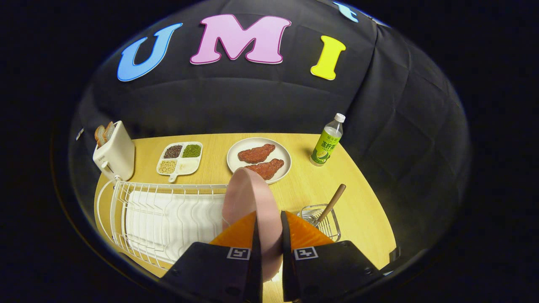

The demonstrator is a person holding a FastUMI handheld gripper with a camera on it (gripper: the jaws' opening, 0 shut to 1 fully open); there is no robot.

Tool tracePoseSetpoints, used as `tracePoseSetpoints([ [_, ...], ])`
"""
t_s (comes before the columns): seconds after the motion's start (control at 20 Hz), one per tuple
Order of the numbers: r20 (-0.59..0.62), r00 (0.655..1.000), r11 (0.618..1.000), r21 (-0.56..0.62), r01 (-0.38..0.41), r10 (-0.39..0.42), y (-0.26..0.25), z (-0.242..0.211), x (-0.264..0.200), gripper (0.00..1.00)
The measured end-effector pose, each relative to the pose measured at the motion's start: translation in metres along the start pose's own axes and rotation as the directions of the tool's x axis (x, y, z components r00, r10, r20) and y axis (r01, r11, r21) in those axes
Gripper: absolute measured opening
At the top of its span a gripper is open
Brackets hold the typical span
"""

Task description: Take the plate from the dish rack, then take the spoon from the basket and place it into the plate.

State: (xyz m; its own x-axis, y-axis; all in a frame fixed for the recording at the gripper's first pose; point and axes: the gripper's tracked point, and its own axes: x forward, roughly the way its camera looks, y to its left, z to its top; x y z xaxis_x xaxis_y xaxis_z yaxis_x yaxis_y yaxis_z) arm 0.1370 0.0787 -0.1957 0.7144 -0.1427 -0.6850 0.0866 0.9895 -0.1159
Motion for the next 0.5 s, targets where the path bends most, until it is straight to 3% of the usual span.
tracePoseSetpoints([
  [0.5, 0.065, 0.996, 0.997, -0.042, 0.059, -0.056, -0.008, 0.019, -0.01, 0.22],
])
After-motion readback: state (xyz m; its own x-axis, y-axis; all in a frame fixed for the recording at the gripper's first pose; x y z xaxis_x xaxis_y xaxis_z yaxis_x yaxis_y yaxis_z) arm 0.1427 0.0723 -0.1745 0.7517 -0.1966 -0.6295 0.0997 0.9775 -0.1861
